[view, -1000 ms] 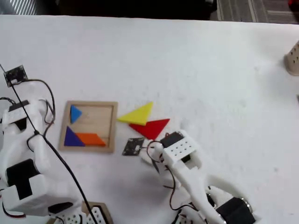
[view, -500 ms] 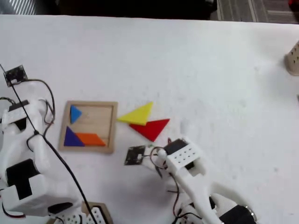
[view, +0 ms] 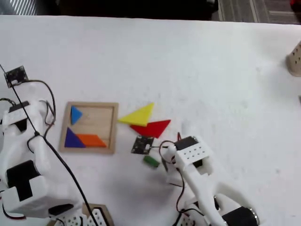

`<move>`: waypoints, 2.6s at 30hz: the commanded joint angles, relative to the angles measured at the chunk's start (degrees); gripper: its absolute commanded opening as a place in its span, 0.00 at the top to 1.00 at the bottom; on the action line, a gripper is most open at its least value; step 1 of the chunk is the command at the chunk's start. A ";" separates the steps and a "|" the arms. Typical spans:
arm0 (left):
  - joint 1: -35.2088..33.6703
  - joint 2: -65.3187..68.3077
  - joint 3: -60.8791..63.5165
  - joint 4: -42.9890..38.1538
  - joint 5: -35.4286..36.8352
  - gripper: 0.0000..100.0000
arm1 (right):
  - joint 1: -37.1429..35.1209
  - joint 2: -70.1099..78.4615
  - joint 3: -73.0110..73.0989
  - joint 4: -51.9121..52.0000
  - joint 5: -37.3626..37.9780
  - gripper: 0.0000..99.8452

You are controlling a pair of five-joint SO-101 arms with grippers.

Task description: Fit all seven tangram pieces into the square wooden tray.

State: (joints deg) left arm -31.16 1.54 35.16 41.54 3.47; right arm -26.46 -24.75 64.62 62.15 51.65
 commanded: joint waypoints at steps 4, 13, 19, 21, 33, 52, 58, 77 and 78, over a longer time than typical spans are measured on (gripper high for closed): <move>0.66 -2.42 -0.18 -0.97 -0.44 0.97 | 5.58 -0.48 -2.46 -8.92 0.62 0.87; 0.66 -2.42 -0.18 -1.23 -0.44 0.97 | 10.42 -0.48 -6.95 -10.51 -3.25 0.87; 0.66 -2.42 -0.18 -1.23 -0.44 0.97 | 8.92 -0.48 -7.56 -10.15 -9.58 0.81; 0.66 -2.42 -0.18 -1.23 -0.44 0.97 | 7.96 -0.48 -7.56 -9.71 -11.87 0.75; 0.66 -2.42 -0.18 -1.23 -0.44 0.97 | 2.51 -0.48 -7.56 -7.87 -4.13 0.73; 0.66 -2.42 -0.18 -1.32 -0.44 0.97 | -1.01 0.13 -5.45 -10.68 -3.87 0.73; 0.66 -2.42 -0.18 -1.23 -0.44 0.97 | -0.13 0.13 -5.01 -11.82 -3.78 0.73; 0.66 -2.42 -0.18 -1.05 -0.44 0.97 | 0.84 11.38 -13.10 -7.69 2.81 0.75; 0.66 -2.42 -0.18 -1.05 -0.44 0.97 | 0.92 11.47 -13.19 -7.78 2.02 0.75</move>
State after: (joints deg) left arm -31.16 1.54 35.16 41.36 3.38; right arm -26.02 -13.67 54.33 53.89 53.41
